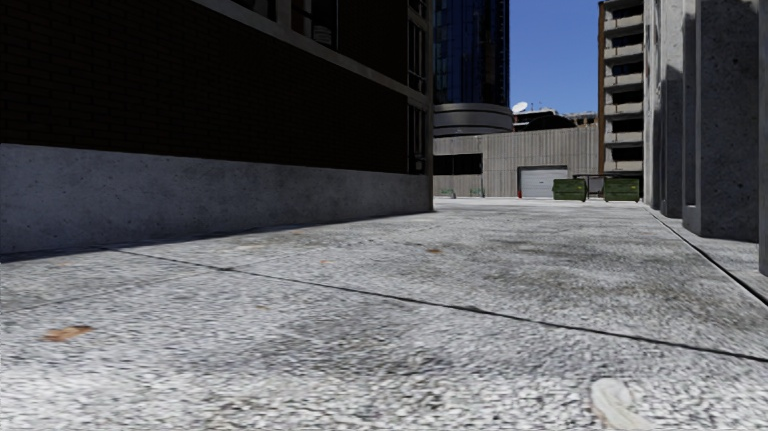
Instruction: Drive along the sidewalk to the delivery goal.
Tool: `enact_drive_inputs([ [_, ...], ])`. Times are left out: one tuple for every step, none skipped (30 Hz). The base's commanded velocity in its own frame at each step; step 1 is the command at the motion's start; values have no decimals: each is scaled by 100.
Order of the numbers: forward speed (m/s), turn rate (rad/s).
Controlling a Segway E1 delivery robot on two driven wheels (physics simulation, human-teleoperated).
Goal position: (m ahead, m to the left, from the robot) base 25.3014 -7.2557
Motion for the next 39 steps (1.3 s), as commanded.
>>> enact_drive_inputs([
  [200,0],
  [200,0],
  [200,0],
  [200,0],
  [200,0],
  [200,0],
  [200,0],
  [200,0],
  [200,0],
  [200,0],
  [200,0],
  [200,0],
  [200,0],
  [200,-6],
  [200,-54],
  [200,-103],
  [200,-120],
  [200,-120],
  [200,-120],
  [200,-120],
  [200,-113],
  [200,-34],
  [200,0],
  [200,0],
  [200,0],
  [200,0],
  [200,0],
  [200,0],
  [200,0],
  [200,0],
  [200,0],
  [200,0],
  [200,0],
  [200,0],
  [200,0],
  [200,0],
  [200,0],
  [200,-120],
  [200,-120],
])
